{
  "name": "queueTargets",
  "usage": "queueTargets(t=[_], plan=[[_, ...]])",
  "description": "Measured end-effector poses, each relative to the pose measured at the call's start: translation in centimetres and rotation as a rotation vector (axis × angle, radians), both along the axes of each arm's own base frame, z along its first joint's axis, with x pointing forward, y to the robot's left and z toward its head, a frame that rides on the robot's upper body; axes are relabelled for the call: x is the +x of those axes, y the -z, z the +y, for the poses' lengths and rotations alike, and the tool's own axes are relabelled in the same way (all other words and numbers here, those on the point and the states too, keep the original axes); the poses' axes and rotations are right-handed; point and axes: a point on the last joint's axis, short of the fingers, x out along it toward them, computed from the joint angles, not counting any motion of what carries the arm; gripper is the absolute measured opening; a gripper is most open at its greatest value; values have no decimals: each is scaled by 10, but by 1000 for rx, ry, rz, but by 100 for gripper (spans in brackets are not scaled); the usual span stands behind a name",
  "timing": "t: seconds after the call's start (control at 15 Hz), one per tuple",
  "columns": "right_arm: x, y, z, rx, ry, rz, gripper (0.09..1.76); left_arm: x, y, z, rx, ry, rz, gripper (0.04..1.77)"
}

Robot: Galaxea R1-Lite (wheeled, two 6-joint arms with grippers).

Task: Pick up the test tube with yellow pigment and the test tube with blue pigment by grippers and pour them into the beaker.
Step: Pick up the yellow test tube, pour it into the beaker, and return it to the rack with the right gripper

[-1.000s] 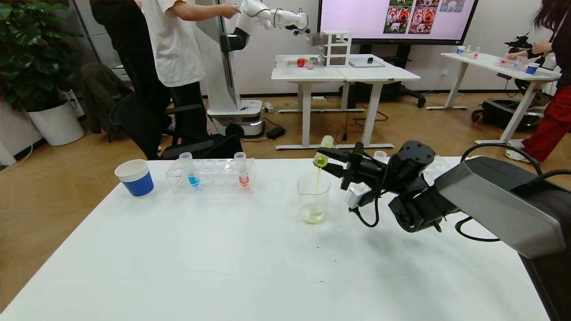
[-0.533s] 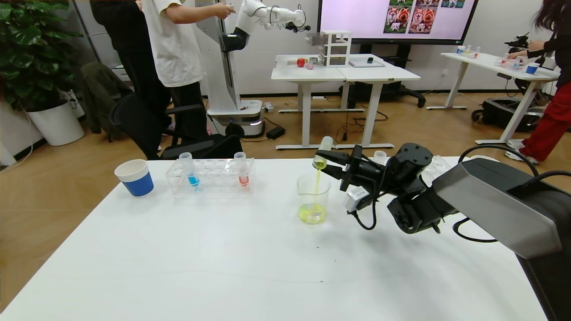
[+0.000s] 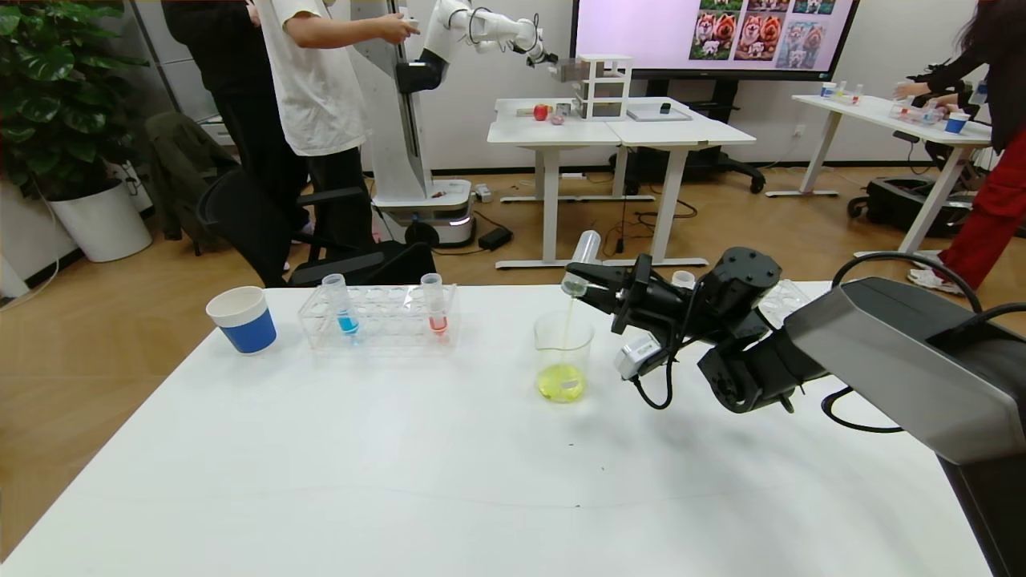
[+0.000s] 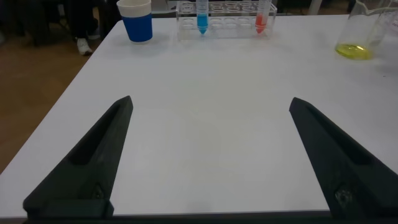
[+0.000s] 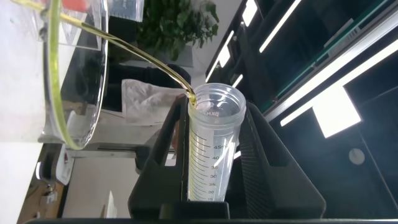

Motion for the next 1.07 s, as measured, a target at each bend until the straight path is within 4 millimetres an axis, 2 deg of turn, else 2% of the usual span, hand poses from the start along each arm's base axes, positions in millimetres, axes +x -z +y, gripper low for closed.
queueTargets(t=[0.33,0.67,0.87,1.07], plan=[[-2,-7,-1,-43,23,-68,50,0,0,0,0,0,0,175],[-5,-12,0,-37,26,-30,50,0,0,0,0,0,0,175],[-12,-31,2,13,24,104,50,0,0,0,0,0,0,175],[-23,-65,-1,149,52,265,50,0,0,0,0,0,0,175]])
